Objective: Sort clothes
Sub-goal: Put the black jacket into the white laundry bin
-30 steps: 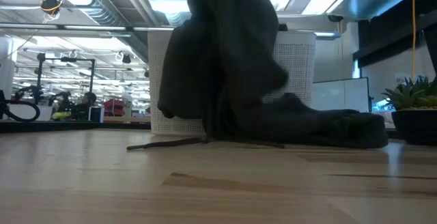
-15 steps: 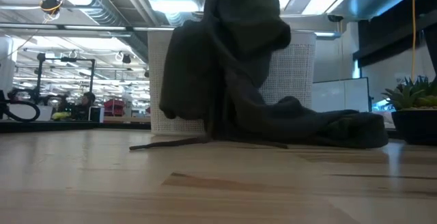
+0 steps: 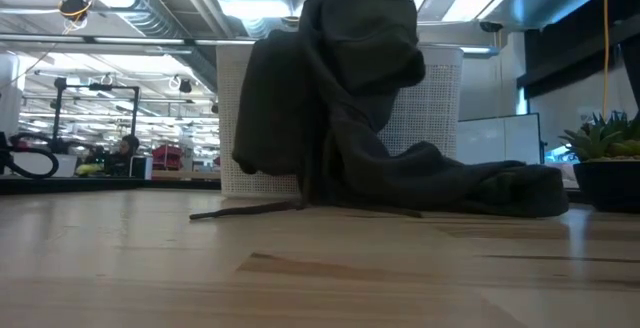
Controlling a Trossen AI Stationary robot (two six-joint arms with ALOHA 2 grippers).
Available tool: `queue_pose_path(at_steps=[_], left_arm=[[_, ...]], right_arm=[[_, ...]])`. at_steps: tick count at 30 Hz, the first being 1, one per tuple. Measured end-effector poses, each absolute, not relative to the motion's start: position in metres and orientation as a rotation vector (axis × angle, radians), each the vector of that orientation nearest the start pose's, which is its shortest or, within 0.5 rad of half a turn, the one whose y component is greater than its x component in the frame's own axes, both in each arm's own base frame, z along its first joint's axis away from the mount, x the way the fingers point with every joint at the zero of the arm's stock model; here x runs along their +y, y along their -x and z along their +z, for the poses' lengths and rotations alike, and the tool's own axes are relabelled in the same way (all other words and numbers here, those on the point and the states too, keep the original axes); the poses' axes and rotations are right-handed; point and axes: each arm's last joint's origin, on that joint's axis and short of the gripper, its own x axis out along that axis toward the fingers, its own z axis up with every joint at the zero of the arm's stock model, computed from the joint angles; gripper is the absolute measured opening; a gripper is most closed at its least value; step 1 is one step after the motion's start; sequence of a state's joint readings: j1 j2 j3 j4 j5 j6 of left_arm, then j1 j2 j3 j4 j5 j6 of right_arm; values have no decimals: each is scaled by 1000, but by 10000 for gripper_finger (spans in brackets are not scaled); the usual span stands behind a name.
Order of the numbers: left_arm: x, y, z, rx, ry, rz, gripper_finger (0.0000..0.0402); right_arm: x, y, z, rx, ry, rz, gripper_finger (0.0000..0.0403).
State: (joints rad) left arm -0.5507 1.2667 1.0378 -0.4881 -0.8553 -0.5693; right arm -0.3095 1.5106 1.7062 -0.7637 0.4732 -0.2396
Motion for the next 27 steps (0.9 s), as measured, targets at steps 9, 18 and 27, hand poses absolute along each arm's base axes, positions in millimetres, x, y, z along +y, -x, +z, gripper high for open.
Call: queue_pose_path(at_steps=[9,18,27], left_arm=[[-117,-232,301,453,95,408,172],[-117,-232,301,451,101,409,172],[-117,-232,301,451,101,409,172]], right_arm=[[-13,-251,471,654,79,-332,245],[83,-259,371,918,223,-153,243],[104,-259,236,933,311,-131,243]])
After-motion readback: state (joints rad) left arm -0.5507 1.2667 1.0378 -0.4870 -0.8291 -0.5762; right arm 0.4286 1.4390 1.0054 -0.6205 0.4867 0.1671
